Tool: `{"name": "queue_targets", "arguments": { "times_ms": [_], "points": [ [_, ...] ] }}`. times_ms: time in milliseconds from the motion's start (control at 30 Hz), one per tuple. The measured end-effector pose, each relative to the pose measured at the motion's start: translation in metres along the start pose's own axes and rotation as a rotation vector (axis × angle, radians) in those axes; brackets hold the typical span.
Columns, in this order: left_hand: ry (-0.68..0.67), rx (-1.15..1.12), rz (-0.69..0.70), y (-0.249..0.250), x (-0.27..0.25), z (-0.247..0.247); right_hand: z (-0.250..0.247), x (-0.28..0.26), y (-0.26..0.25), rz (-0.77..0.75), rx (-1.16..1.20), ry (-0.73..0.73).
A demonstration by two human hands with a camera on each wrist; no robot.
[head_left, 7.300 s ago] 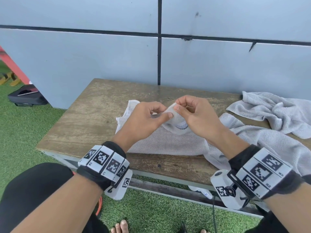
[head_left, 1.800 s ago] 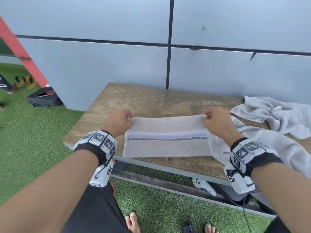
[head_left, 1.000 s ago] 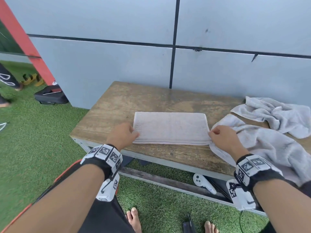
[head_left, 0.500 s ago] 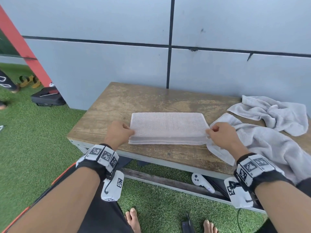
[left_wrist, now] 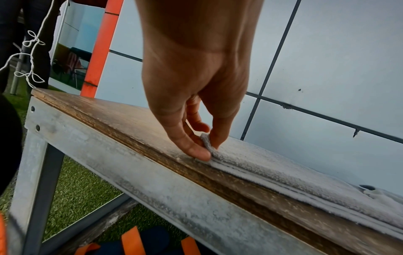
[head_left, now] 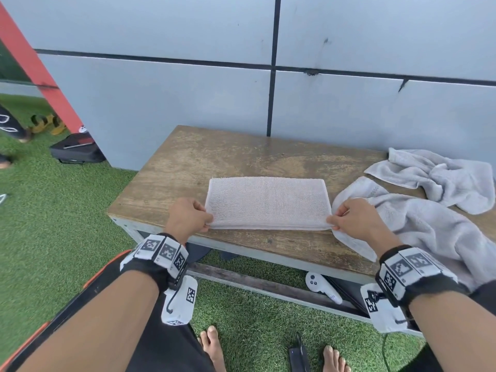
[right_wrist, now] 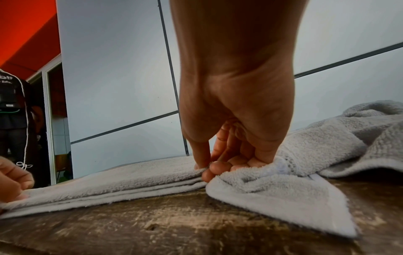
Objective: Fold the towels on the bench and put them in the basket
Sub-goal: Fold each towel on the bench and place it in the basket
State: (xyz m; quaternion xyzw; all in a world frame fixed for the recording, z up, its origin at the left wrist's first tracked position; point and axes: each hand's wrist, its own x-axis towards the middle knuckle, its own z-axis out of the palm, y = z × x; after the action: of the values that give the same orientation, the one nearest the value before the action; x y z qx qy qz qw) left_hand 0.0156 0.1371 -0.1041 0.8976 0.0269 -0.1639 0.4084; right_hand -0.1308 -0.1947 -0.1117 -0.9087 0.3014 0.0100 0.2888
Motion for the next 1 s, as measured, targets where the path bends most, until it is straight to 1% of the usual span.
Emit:
{"name": "queue_targets", "arguments": {
  "times_ms": [133, 300, 333, 400, 467, 500, 533, 633, 667, 700, 767, 833, 900, 1000],
  "points": [
    [-0.006, 0.022, 0.008, -0.001, 0.001, -0.002, -0.001, 0.000, 0.000, -0.001, -0.016, -0.014],
    [-0.003, 0.093, 0.023, 0.004, 0.001, -0.003, -0.010, -0.003, -0.004, 0.054, -0.026, -0.073],
    [0.026, 0.125, 0.038, 0.006, 0.000, -0.002, -0.010, -0.004, -0.006, 0.062, -0.017, -0.056],
    [0.117, 0.175, 0.110, 0.008, 0.000, 0.002, -0.007, -0.005, -0.012, 0.039, 0.006, 0.064],
    [0.218, 0.261, 0.247, 0.012, 0.001, 0.013, 0.000, -0.004, -0.020, -0.042, 0.022, 0.224],
    [0.247, 0.308, 0.322, 0.016, 0.001, 0.021, 0.006, -0.002, -0.025, -0.104, 0.016, 0.266],
    [0.257, 0.343, 0.402, 0.020, 0.001, 0.030, 0.014, 0.000, -0.030, -0.172, -0.005, 0.273],
    [0.212, 0.421, 0.668, 0.040, 0.004, 0.062, 0.038, 0.008, -0.056, -0.353, -0.107, 0.228],
    [0.171, 0.446, 0.724, 0.046, 0.008, 0.074, 0.046, 0.012, -0.065, -0.405, -0.130, 0.207],
    [0.121, 0.480, 0.752, 0.051, 0.011, 0.084, 0.053, 0.016, -0.074, -0.444, -0.144, 0.173],
    [0.009, 0.587, 0.738, 0.054, 0.017, 0.103, 0.069, 0.025, -0.084, -0.465, -0.177, 0.058],
    [-0.063, 0.727, 0.684, 0.046, 0.024, 0.117, 0.084, 0.031, -0.082, -0.440, -0.288, -0.046],
    [-0.049, 0.788, 0.667, 0.036, 0.029, 0.122, 0.094, 0.034, -0.075, -0.430, -0.401, -0.036],
    [-0.035, 0.783, 0.674, 0.033, 0.033, 0.125, 0.097, 0.036, -0.071, -0.424, -0.420, 0.000]
  ]
}}
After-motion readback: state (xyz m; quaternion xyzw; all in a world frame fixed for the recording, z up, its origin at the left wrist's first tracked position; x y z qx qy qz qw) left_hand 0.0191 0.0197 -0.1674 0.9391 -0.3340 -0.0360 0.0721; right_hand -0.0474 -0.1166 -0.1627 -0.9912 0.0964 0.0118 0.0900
